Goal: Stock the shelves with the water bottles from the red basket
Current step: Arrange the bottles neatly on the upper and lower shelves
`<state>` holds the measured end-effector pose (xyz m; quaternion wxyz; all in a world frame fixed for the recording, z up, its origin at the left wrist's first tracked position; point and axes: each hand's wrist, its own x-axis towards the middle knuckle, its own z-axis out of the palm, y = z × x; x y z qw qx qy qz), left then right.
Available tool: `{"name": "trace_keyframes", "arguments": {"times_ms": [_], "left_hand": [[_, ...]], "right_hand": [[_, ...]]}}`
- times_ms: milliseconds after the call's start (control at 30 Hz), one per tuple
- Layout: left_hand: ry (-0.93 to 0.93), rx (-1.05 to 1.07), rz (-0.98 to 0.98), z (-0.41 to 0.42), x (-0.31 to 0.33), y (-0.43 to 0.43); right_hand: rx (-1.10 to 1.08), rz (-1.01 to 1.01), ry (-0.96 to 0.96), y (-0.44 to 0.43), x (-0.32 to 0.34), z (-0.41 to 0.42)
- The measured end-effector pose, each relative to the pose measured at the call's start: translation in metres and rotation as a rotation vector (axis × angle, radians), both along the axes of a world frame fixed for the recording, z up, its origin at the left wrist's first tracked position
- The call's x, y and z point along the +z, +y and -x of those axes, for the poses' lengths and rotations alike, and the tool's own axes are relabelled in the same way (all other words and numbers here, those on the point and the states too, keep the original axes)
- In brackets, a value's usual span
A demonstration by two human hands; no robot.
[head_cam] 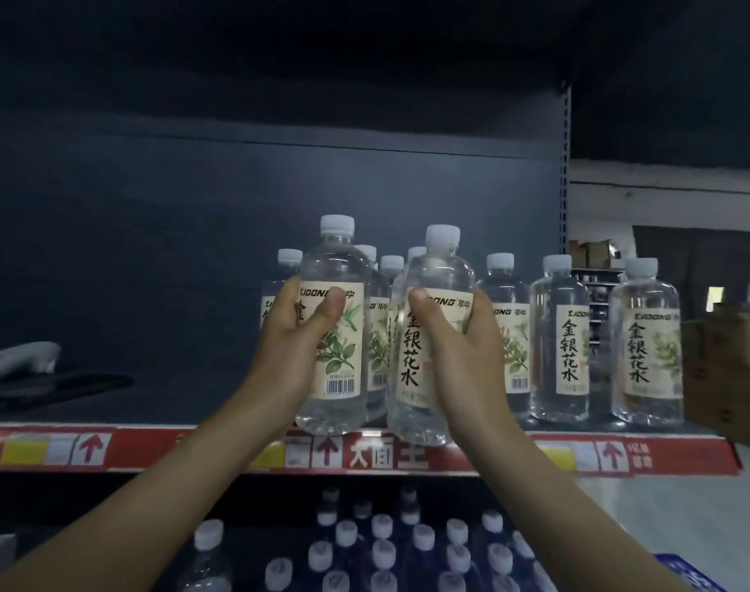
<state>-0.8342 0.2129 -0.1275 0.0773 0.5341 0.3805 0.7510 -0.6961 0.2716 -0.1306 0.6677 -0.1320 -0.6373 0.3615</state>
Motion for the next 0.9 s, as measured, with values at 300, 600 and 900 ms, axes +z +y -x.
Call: {"name": "trace_keyframes", "arguments": {"times_ms": [300, 600, 900], "left_hand": [[-0.016, 0.05, -0.062, 0.013, -0.003, 0.023], [0.063, 0.113, -0.052, 0.012, -0.016, 0.034], [0.392, 0.454, 0.338, 0.014, -0.048, 0.01]], "right_hand": [[-0.146, -0.051, -0.066, 0.027, -0.003, 0.011], [-0.347, -0.132, -0.148, 0.035, -0.011, 0.032], [-0.527, -0.167, -0.664, 0.027, -0.031, 0.008]]}}
